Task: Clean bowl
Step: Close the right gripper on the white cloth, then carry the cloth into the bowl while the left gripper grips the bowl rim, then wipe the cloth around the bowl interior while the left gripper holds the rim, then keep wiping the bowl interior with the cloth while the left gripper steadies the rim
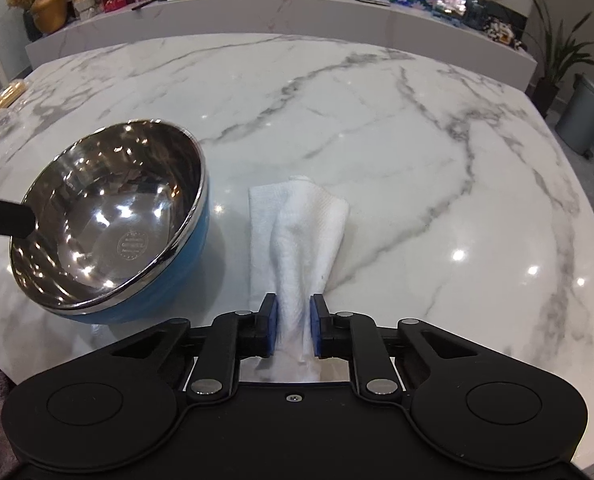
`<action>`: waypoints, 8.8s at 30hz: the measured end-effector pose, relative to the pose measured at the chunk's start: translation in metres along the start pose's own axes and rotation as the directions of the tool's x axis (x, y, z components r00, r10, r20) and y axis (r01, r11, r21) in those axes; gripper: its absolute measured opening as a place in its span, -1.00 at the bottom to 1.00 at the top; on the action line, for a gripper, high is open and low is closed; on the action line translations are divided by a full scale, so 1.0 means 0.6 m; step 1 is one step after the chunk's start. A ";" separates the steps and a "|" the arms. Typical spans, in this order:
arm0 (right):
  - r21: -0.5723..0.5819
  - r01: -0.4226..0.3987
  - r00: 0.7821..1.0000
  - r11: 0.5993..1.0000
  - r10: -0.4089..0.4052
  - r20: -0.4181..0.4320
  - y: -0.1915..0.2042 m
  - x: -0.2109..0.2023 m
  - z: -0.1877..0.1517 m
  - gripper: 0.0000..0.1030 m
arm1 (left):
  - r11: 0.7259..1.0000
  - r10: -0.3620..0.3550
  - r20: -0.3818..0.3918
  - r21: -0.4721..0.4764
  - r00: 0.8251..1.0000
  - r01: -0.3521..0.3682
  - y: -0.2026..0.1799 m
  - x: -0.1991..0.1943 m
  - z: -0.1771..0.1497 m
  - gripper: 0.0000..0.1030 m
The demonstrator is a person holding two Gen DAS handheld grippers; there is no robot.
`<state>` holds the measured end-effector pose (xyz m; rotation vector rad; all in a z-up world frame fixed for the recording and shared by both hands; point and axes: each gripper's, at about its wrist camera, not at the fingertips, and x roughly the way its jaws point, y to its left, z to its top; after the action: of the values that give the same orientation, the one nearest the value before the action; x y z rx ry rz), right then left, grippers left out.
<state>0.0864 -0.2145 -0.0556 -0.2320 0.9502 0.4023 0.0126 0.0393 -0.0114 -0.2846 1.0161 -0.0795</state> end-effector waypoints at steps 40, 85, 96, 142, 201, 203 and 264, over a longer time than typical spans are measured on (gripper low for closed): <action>-0.147 -0.199 0.979 0.969 0.203 0.016 0.101 -0.065 0.015 -0.72 | 0.991 0.028 -0.047 0.130 0.999 -0.022 -0.043 0.037 -0.015 -0.70; -0.548 -0.145 0.984 0.824 0.178 0.007 0.149 -0.080 0.004 -0.48 | 0.981 0.052 -0.049 0.188 0.997 -0.042 -0.048 0.034 -0.026 -0.83; -0.501 -0.173 0.982 0.848 0.189 -0.019 0.156 -0.040 0.006 -0.72 | 0.981 0.052 -0.052 0.188 0.997 -0.041 -0.048 0.034 -0.022 -0.82; -0.427 -0.176 0.984 0.887 0.173 -0.046 0.160 -0.032 0.008 -0.79 | 0.991 0.041 -0.082 0.129 0.996 -0.031 -0.040 0.044 -0.026 -0.51; -0.408 -0.275 0.961 0.871 0.239 -0.137 0.133 -0.028 0.015 -0.81 | 0.963 0.094 -0.051 0.259 0.994 -0.078 -0.078 0.047 -0.013 -0.88; -0.388 -0.320 0.947 0.864 0.283 -0.152 0.136 -0.029 0.015 -0.80 | 0.961 0.095 -0.054 0.264 0.994 -0.078 -0.080 0.048 -0.012 -0.88; -0.471 -0.263 0.965 0.842 0.223 -0.139 0.121 -0.028 0.050 -0.59 | 0.975 0.046 -0.074 0.220 0.996 -0.029 -0.070 0.044 -0.009 -0.85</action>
<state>0.0684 -0.1423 -0.0260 -0.5945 0.9470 0.8776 0.0248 -0.0071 -0.0245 -0.0617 1.0803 -0.1678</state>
